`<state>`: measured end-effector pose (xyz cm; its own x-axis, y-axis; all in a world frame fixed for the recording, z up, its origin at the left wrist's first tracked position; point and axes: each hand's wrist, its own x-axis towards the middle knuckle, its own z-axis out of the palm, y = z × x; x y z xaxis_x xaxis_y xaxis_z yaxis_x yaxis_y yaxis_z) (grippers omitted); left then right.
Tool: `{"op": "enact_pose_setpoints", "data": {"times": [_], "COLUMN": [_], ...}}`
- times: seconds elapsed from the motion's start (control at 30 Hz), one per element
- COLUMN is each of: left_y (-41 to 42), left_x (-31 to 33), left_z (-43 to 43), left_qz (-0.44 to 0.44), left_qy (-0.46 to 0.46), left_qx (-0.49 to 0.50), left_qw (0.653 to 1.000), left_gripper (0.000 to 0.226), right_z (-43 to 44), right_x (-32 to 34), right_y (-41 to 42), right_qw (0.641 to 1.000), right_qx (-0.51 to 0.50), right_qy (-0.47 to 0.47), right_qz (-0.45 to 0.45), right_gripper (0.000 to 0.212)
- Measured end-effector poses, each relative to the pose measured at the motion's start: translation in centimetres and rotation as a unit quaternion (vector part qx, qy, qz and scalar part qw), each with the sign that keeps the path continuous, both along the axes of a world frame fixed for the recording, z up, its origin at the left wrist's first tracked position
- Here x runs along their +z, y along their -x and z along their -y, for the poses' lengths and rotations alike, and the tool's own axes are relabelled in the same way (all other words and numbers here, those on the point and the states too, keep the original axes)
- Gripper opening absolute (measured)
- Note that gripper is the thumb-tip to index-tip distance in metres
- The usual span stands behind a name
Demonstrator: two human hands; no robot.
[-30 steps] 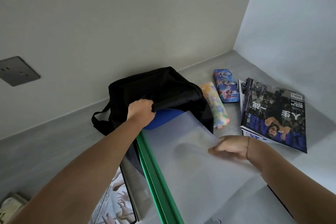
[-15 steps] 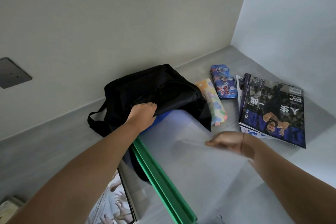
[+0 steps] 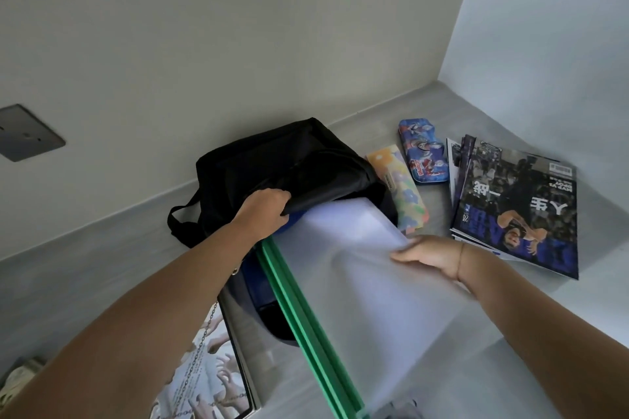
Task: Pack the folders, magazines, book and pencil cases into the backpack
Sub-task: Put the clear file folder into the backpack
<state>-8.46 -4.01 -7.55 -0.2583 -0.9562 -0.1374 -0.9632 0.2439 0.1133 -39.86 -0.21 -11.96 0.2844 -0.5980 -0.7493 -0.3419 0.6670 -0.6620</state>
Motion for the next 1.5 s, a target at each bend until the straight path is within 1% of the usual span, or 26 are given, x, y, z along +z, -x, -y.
{"op": "enact_pose_setpoints", "data": {"times": [0.03, 0.07, 0.13, 0.2, 0.37, 0.5, 0.63, 0.7, 0.77, 0.8, 0.87, 0.93, 0.97, 1.0, 1.07, 1.1, 1.17, 1.2, 1.27, 1.3, 1.33, 1.37, 1.4, 1.43, 1.47, 1.5], "left_y": [0.0, -0.1, 0.0, 0.3, 0.3, 0.4, 1.4, 1.5, 1.4, 1.3, 1.4, 1.7, 1.9, 2.0, 2.1, 2.0, 1.8, 1.7, 1.5, 1.4, 1.3, 1.2, 1.1, 1.0, 1.0, 1.0], "left_x": [0.2, 0.5, 1.0, 1.3, 1.2, 1.4, 1.0, 0.6, 0.2, -0.1, -0.7, -1.3, -1.5, -1.8, -2.0, -2.0, -2.0, -1.9, -1.7, -1.6, -1.6, -1.7, -1.8, -1.9, -2.1, -2.2], "left_z": [0.1, 0.1, 0.2, 0.1, -0.4, -0.5, -1.0, -1.1, -1.0, -1.0, -1.1, -1.4, -1.5, -1.6, -1.7, -1.7, -1.5, -1.4, -1.2, -1.2, -1.1, -1.1, -1.2, -1.2, -1.2, -1.2], "left_qz": [-0.015, -0.027, -0.034, -0.019, 0.021, 0.023, 0.027, 0.024, 0.016, 0.012, 0.007, 0.005, 0.005, 0.005, -0.002, -0.015, -0.053, -0.069, -0.089, -0.096, -0.1, -0.102, -0.103, -0.103, -0.102, -0.102], "left_qy": [0.001, 0.003, 0.006, 0.01, 0.009, 0.02, 0.01, 0.011, 0.011, 0.01, 0.011, 0.016, 0.019, 0.02, 0.019, 0.017, 0.014, 0.014, 0.012, 0.012, 0.013, 0.014, 0.015, 0.016, 0.016, 0.016], "left_qx": [0.01, 0.019, 0.024, 0.013, -0.022, -0.029, -0.047, -0.037, -0.013, -0.001, 0.017, 0.024, 0.024, 0.024, 0.03, 0.037, 0.055, 0.064, 0.076, 0.08, 0.081, 0.083, 0.085, 0.089, 0.092, 0.095], "left_qw": [1.0, 0.999, 0.999, 1.0, 0.999, 0.999, 0.998, 0.999, 1.0, 1.0, 1.0, 1.0, 1.0, 0.999, 0.999, 0.999, 0.997, 0.995, 0.993, 0.992, 0.992, 0.991, 0.991, 0.991, 0.99, 0.99], "left_gripper": [0.01, 0.01, 0.009, 0.009, 0.009, 0.012, 0.015, 0.018, 0.021, 0.022, 0.026, 0.028, 0.027, 0.026, 0.022, 0.021, 0.018, 0.019, 0.022, 0.024, 0.024, 0.024, 0.024, 0.023, 0.022, 0.021], "right_z": [0.0, -0.1, -0.1, -0.1, 0.0, 0.3, 2.2, 3.0, 3.2, 2.9, 1.7, -0.2, -1.0, -1.6, -2.1, -1.8, -0.6, 0.0, 1.3, 2.1, 2.7, 3.0, 3.5, 3.8, 4.1, 4.3], "right_x": [0.1, 0.1, 0.0, -0.1, 0.1, 0.0, 0.0, 0.5, 0.9, 1.2, 1.6, 1.6, 1.5, 1.3, 1.0, 0.6, 0.0, 0.1, 0.0, 0.1, 0.5, 0.6, 0.5, 0.9, 0.4, 0.9], "right_y": [-0.6, -1.3, -2.8, -4.3, -5.4, -6.0, -8.4, -9.2, -8.8, -8.1, -6.7, -5.5, -5.4, -5.5, -6.1, -6.5, -7.2, -7.7, -8.7, -9.3, -10.0, -10.6, -11.0, -11.4, -11.7, -12.0], "right_qw": [1.0, 1.0, 1.0, 1.0, 0.999, 0.999, 0.992, 0.989, 0.991, 0.994, 0.998, 0.998, 0.997, 0.993, 0.978, 0.97, 0.958, 0.956, 0.958, 0.959, 0.963, 0.955, 0.955, 0.956, 0.951, 0.954], "right_qx": [0.007, 0.012, 0.015, 0.016, 0.023, -0.003, -0.076, -0.08, -0.068, -0.055, -0.019, 0.019, 0.026, 0.021, -0.023, -0.045, -0.12, -0.151, -0.179, -0.18, -0.161, -0.144, -0.18, -0.21, -0.218, -0.188], "right_qy": [0.005, 0.011, 0.018, 0.012, 0.024, 0.023, 0.076, 0.102, 0.092, 0.069, 0.038, 0.042, 0.053, 0.075, 0.148, 0.168, 0.175, 0.172, 0.152, 0.138, 0.12, 0.142, 0.133, 0.103, 0.115, 0.114], "right_qz": [-0.007, -0.013, -0.02, -0.013, -0.029, -0.047, -0.06, -0.069, -0.067, -0.057, -0.036, -0.039, -0.059, -0.086, -0.145, -0.168, -0.191, -0.183, -0.167, -0.172, -0.177, -0.215, -0.195, -0.177, -0.186, -0.203], "right_gripper": [0.018, 0.016, 0.006, 0.012, 0.007, 0.02, 0.033, 0.039, 0.042, 0.042, 0.027, 0.011, 0.012, 0.02, 0.038, 0.041, 0.039, 0.035, 0.02, 0.016, 0.021, 0.025, 0.028, 0.03, 0.03, 0.027]}}
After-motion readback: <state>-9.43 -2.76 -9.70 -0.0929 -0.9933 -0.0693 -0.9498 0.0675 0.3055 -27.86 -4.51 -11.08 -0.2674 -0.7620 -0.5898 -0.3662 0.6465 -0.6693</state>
